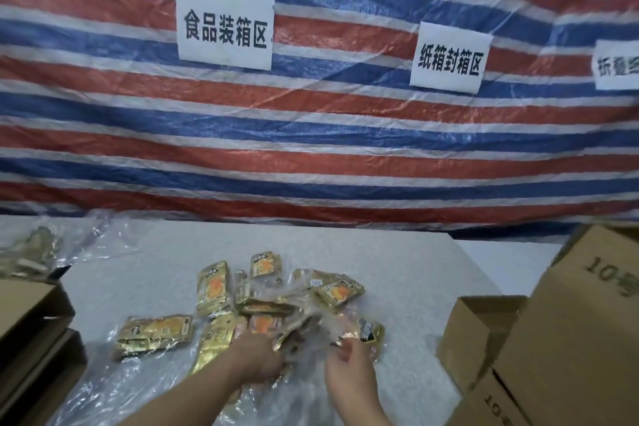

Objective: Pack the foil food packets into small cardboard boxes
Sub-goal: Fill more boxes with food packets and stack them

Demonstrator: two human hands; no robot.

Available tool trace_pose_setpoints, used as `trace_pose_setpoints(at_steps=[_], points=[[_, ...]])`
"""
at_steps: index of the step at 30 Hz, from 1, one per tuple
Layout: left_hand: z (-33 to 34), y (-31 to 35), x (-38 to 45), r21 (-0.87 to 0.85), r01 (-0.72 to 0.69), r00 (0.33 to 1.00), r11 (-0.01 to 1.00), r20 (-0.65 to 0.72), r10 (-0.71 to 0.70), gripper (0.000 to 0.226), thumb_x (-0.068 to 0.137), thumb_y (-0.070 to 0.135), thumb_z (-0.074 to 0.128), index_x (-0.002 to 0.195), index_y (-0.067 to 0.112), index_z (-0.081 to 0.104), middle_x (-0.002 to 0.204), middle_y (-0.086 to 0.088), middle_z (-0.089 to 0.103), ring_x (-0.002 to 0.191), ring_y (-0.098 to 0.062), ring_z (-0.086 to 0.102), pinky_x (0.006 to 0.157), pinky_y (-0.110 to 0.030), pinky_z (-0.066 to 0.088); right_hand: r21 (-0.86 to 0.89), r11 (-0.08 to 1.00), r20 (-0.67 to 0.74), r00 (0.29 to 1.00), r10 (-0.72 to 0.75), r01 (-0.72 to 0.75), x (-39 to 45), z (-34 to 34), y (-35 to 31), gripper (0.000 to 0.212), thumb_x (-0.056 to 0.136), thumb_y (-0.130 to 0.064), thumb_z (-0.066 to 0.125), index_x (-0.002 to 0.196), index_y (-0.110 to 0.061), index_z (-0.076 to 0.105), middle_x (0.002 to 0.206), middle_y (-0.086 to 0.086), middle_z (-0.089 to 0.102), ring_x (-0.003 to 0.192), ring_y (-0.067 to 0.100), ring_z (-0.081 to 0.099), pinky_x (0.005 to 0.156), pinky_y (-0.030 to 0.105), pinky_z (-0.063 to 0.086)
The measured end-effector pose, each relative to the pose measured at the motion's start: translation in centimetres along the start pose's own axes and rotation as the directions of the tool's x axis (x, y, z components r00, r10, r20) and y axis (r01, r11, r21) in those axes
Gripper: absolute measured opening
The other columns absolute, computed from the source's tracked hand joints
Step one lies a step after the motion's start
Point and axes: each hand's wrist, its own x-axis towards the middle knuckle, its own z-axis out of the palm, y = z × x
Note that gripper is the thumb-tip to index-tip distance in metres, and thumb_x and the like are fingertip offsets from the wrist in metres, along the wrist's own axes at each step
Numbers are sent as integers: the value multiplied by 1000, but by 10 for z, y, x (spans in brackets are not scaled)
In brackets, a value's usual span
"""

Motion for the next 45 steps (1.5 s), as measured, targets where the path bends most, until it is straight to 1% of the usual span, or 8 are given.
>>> trace_pose_setpoints(at_steps=[4,9,16,23,27,34,38,45], points=[[-36,-4,-83,-353,-37,998,935,32,52,64,97,59,37,146,19,41,151,-17,39,136,-29,39,117,-39,29,126,963,178,960,216,-240,-40,-8,-36,57,94,-53,57,134,-11,57,134,15,59,119,31,58,103,38,46],[-92,14,-185,-455,-219,970,863,-193,145,36,92,37,50,127,33,51,141,0,51,109,-10,48,98,-23,36,460,796,519,846,118,-393,-108,-34,-106,63,63,-72,64,105,-24,66,99,3,62,104,29,57,88,43,50],[-154,68,-292,-421,-409,840,810,-520,153,49,79,62,56,119,35,54,113,14,62,103,-2,57,90,-29,49,854,410,433,874,-222,-320,-182,-79,-169,48,75,-41,74,106,-5,69,100,20,68,97,34,65,99,50,49],[-178,90,-375,-310,-583,755,751,-548,360,72,72,76,51,136,52,31,116,26,40,114,2,44,95,-17,36,894,440,279,871,-404,-82,-235,-148,-187,32,90,-36,56,92,-11,75,89,12,70,81,24,69,73,36,59],[-121,51,-394,-546,-489,843,680,-495,210,47,91,64,43,129,37,49,108,30,51,94,23,48,73,-2,37,835,542,317,890,-328,-98,-255,-163,-125,42,85,-41,56,104,-11,78,106,13,73,87,26,71,75,39,59],[47,-25,-383,-595,-21,983,803,-161,-94,43,99,43,47,135,19,50,134,1,55,112,-6,51,95,-20,36,575,765,576,807,-127,-290,-290,-138,-18,59,79,-42,55,125,-6,63,106,13,74,78,22,72,57,33,58],[92,-42,-378,-539,124,986,833,-25,-163,39,104,37,39,135,17,49,140,-3,52,127,-18,50,105,-25,35,320,946,550,802,-233,56,-291,-119,-4,67,71,-27,83,131,-24,55,117,-7,71,104,12,69,85,29,53],[97,-43,-388,-723,45,999,689,11,-53,5,96,9,57,99,13,55,93,9,59,85,-2,55,73,-7,43,-190,828,883,461,-92,528,-291,-85,12,42,70,-32,74,110,-32,61,89,-15,66,77,-4,58,76,18,49]])
